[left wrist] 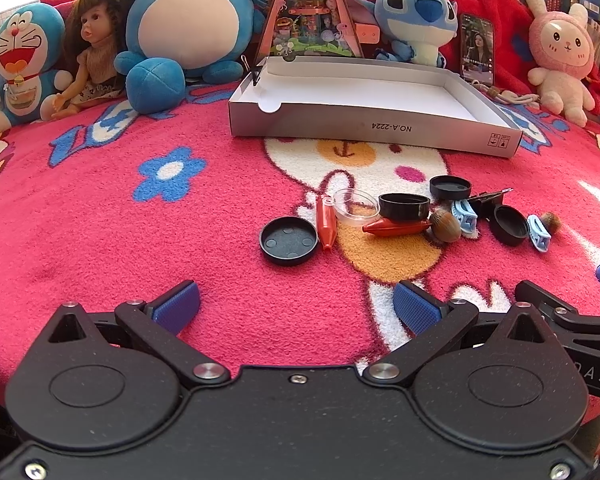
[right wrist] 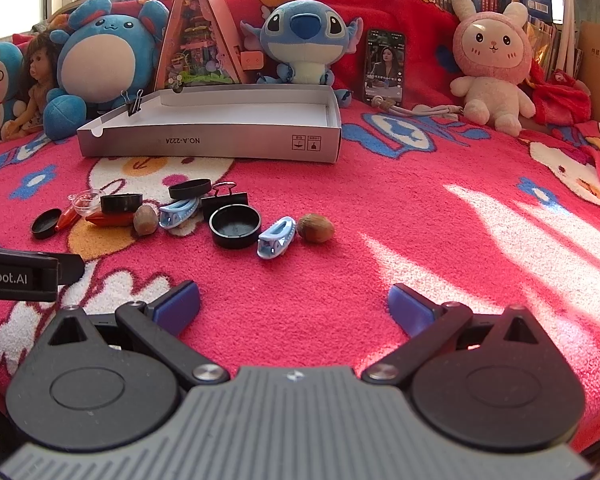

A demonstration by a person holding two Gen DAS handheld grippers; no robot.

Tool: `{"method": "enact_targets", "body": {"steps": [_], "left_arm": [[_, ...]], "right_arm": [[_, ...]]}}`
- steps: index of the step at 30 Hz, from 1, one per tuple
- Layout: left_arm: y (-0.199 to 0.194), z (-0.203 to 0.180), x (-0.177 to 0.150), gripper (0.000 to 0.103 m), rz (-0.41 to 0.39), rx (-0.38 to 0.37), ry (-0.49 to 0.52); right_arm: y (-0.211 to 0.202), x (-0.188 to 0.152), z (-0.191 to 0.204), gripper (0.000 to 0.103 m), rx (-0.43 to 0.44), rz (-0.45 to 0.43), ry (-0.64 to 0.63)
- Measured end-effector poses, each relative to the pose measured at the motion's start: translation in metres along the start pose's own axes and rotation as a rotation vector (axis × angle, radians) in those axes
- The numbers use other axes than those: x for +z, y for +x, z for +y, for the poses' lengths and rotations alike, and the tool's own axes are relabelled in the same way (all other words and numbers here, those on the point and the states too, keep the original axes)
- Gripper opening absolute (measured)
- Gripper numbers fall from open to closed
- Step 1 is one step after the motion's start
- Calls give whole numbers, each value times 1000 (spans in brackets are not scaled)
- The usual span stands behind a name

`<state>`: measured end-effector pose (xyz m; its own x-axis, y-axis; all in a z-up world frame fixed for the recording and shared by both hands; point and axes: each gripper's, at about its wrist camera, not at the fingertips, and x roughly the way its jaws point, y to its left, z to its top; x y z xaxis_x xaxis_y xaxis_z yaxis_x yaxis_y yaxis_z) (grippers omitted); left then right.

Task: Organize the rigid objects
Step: 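Grasp the black round lid with the left tool while the right tool grasps the blue clip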

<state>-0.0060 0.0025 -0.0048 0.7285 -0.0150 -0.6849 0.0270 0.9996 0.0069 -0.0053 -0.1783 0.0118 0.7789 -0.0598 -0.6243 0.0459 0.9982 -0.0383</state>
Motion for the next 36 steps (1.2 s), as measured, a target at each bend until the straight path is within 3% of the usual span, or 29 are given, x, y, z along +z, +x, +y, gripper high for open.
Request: {"method": "enact_targets", "body": {"steps": [5, 9, 13, 16, 20, 22, 30, 36], "left_arm": [[-2, 4, 1, 102, -4, -22, -2], [-5, 10, 7, 84, -26, -44, -4], [-5, 16, 13, 62, -36, -62, -12], [-4, 20, 17, 49, -44, -65, -21], [-1, 20, 19, 44, -46, -68, -23], [0, 19, 20, 39, -47, -68, -15], [7, 14, 21, 37, -61, -46, 9], [10, 12, 24, 30, -76, -46, 12]], "right_arm": [[-1, 3, -3, 103, 14, 9, 10], [-4, 5, -7, 103, 42, -13, 44], [-11, 9, -9, 91, 81, -54, 37], [-11, 13, -11, 73, 84, -61, 38], [-7, 18, -9, 51, 83, -57, 27], [-5, 19, -6, 48, 81, -58, 17], [3, 25, 2, 46, 42, -66, 1], [14, 30, 0, 25, 43, -44, 37]]}}
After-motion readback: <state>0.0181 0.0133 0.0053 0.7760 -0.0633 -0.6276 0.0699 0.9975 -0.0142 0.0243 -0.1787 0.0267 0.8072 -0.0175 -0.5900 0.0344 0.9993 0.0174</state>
